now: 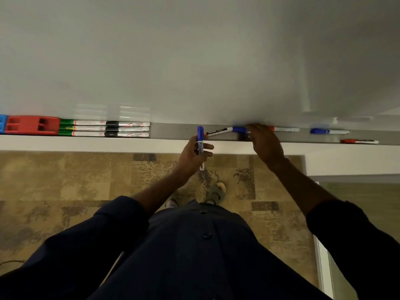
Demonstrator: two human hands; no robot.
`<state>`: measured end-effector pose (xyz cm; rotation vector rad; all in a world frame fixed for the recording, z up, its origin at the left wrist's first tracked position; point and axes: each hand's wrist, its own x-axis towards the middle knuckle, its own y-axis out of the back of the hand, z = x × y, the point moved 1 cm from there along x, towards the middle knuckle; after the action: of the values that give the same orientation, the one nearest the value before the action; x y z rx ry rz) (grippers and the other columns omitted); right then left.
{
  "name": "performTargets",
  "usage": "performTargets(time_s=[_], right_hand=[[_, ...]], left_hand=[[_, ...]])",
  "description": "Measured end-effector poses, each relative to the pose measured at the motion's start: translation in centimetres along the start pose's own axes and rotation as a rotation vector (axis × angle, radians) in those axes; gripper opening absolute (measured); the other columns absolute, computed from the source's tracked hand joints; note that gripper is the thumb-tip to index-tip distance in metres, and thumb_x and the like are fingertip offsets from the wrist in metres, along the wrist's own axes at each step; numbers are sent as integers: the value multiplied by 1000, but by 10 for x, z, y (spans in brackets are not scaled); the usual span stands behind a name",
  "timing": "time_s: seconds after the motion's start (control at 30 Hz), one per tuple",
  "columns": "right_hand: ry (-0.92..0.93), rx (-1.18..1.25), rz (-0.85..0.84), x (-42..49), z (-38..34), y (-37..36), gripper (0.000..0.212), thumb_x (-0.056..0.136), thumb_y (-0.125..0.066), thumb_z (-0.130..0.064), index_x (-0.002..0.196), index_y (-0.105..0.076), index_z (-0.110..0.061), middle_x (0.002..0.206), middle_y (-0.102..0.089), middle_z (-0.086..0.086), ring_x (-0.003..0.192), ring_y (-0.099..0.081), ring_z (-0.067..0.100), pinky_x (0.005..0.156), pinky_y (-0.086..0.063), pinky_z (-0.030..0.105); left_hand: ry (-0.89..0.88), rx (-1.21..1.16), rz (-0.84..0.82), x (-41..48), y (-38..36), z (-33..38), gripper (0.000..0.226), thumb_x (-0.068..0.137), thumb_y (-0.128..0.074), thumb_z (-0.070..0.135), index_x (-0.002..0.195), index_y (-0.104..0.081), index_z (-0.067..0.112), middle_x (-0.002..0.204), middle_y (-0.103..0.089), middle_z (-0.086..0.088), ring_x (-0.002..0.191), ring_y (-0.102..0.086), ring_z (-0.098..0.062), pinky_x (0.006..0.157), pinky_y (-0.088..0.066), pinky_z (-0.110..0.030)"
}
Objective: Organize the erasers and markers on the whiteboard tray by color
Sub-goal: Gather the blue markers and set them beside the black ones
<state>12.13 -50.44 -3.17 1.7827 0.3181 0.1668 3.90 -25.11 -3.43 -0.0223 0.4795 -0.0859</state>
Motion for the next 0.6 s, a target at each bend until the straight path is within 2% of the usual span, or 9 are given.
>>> performTargets(time_s=[0.1,0.17,0.27,0.37,0.43,0.5,0.57,0.6], right_hand=[[31,-57,-27,8,10,1,41,89,-59,3,128,-65,-10,129,-66,11,124,-57,32,105,-44,40],[42,-27,-21,8,9,2,38,90,-59,2,124,-66,-11,125,-66,10,121,-59,31,102,-46,38],[46,164,48,-3,5,10,31,95,-58,-1,124,-65,-7,122,-66,12,113,-62,28,98,-48,33],[-5,453,168,-17,-4,25,26,100,-56,-10,124,-63,-4,119,-68,11,106,-64,18,90,-47,18],[-68,670,180,-27,-8,31,28,97,-61,-11,124,-61,-3,119,-70,10,105,-66,13,87,-50,11],[-148,841,145,-37,-10,32,30,94,-65,-9,123,-60,-3,118,-71,7,104,-69,11,85,-53,11],[-194,881,96,-48,-10,30,32,94,-65,-8,126,-60,-5,120,-70,5,106,-68,9,86,-53,11],[-191,867,73,-53,-7,30,35,94,-64,-6,129,-59,-6,124,-69,5,108,-66,8,88,-52,10]], left_hand=[[195,-274,71,6,-18,4,38,93,-53,-7,114,-66,22,89,-75,2,85,-75,-13,78,-55,-31],[260,-384,97,10,-30,7,28,96,-55,0,112,-67,20,85,-78,5,88,-76,-16,79,-56,-32],[256,-457,93,15,-53,13,20,101,-57,11,115,-67,21,100,-81,1,98,-77,-19,86,-57,-33],[184,-433,86,19,-77,23,21,103,-58,16,121,-67,21,118,-77,-6,113,-73,-22,99,-55,-37],[132,-413,69,21,-94,26,23,101,-61,16,123,-68,21,127,-73,-8,125,-66,-25,105,-51,-41],[99,-406,52,22,-113,29,23,102,-61,20,123,-70,22,118,-75,-3,117,-67,-21,98,-54,-39],[82,-377,52,23,-131,31,27,103,-60,24,127,-68,15,104,-74,-2,103,-67,-22,86,-55,-39],[84,-355,63,24,-139,32,29,104,-59,27,129,-66,13,102,-72,-3,102,-66,-25,85,-54,-40]])
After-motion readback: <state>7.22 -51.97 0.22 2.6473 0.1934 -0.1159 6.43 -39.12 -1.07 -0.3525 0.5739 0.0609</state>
